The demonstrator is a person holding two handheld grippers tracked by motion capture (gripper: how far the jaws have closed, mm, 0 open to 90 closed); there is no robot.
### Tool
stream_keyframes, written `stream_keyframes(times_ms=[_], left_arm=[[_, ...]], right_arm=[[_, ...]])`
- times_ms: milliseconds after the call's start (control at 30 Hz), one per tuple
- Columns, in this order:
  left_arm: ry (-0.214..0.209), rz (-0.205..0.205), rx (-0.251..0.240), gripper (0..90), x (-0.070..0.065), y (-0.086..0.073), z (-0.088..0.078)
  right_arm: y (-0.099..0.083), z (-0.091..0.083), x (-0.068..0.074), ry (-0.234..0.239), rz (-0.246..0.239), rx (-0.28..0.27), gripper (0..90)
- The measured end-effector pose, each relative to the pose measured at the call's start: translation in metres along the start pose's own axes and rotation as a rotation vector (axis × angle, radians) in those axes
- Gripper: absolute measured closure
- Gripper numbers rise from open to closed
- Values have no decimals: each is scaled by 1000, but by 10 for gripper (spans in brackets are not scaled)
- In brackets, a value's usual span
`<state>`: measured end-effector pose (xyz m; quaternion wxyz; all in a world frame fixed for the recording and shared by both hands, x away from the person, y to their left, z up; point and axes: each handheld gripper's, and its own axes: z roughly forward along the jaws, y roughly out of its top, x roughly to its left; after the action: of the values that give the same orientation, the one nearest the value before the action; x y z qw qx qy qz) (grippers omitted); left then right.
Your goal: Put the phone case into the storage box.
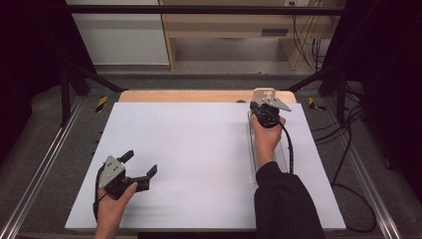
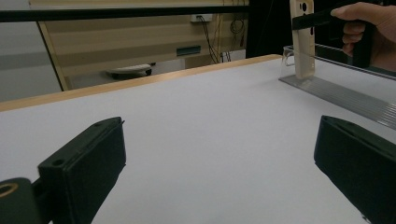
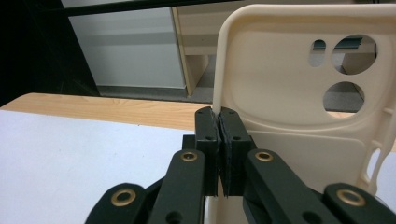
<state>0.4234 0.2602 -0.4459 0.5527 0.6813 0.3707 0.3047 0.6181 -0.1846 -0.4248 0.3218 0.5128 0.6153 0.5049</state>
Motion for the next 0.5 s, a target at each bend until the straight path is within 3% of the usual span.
stream_keyframes(times_ms=[500], left_arm=[[-3,1,2,21,-1,0,1]], right_arm=[[-5,2,0,-3,1,5,879]])
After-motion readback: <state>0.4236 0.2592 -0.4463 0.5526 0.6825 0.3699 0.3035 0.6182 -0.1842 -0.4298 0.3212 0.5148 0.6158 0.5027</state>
